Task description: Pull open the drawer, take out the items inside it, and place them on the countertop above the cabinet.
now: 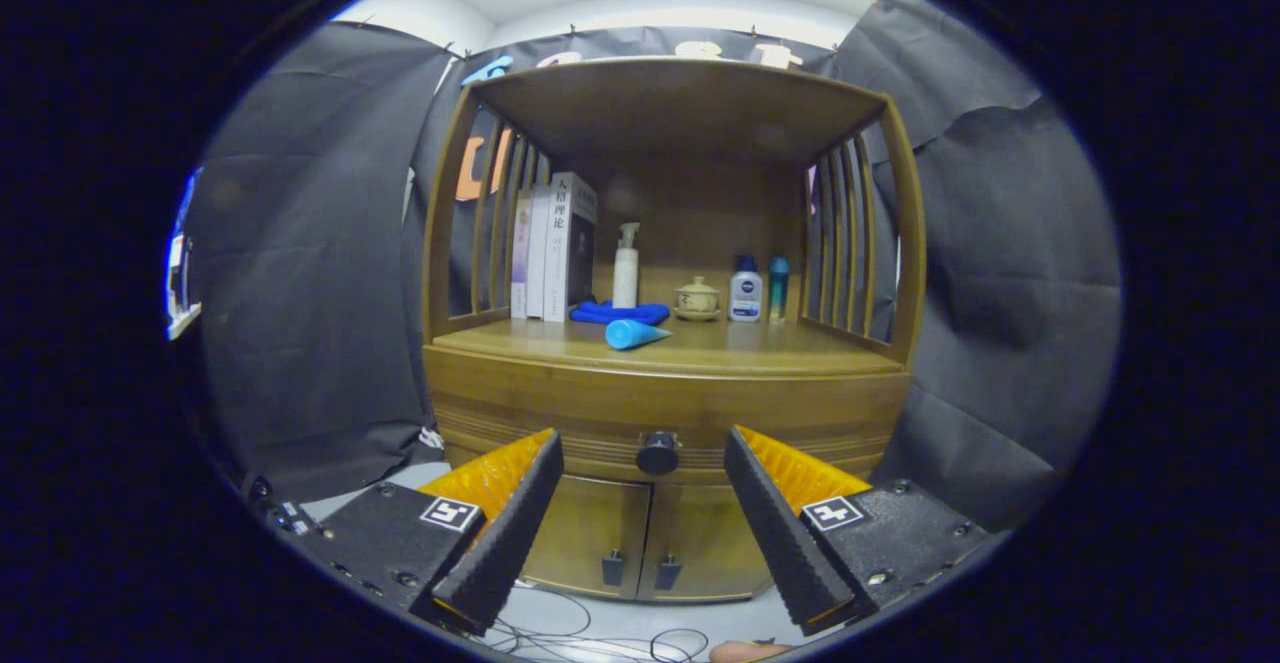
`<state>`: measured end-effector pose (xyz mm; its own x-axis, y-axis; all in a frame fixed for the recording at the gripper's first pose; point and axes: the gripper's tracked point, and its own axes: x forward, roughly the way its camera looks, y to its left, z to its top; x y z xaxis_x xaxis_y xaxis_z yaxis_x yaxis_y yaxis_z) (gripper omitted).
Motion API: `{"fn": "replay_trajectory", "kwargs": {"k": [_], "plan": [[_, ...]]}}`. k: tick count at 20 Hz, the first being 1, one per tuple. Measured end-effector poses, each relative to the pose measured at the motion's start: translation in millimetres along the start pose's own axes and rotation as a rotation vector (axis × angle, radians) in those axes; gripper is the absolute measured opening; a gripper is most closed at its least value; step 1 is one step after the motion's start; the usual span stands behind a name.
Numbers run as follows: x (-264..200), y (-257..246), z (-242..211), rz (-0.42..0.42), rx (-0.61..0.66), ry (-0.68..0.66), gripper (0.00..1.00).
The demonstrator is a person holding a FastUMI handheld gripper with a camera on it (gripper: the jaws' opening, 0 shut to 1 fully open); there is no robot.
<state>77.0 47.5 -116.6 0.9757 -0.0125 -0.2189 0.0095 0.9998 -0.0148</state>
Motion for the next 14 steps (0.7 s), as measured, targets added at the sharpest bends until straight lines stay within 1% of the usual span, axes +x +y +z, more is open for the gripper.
{"fn": "replay_trajectory", "kwargs": {"k": [4, 7, 10, 14], "plan": [[-29, -6, 2, -0.017, -0.017, -0.015, 1.00], [-48, -6, 8, -0.018, 0.007, -0.023, 1.00], [-63, -5, 7, -0.017, 0.039, -0.021, 1.00], [-74, -5, 3, -0.021, 0.018, -0.026, 1.00]]}}
